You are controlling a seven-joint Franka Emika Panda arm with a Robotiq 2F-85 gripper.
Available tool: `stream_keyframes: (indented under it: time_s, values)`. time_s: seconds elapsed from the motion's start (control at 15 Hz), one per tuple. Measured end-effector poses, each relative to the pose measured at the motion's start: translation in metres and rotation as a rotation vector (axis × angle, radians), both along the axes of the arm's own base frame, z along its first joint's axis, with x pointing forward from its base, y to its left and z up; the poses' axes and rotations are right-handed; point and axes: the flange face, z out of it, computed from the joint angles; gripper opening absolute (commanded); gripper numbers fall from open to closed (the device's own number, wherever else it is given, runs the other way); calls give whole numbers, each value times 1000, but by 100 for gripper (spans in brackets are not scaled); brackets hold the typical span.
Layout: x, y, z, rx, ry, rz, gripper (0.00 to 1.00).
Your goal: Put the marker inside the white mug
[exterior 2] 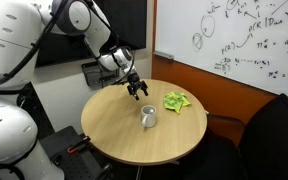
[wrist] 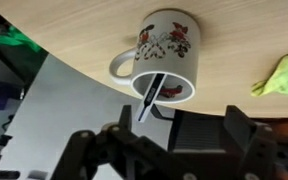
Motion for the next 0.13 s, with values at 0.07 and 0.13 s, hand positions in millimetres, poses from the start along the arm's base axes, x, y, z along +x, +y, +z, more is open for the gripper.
stream_keyframes:
  time_s: [0.07, 0.13]
  values:
    - [-3, 1, 9, 15, -6, -3, 100]
    - [-7, 3, 16, 23, -7, -4, 100]
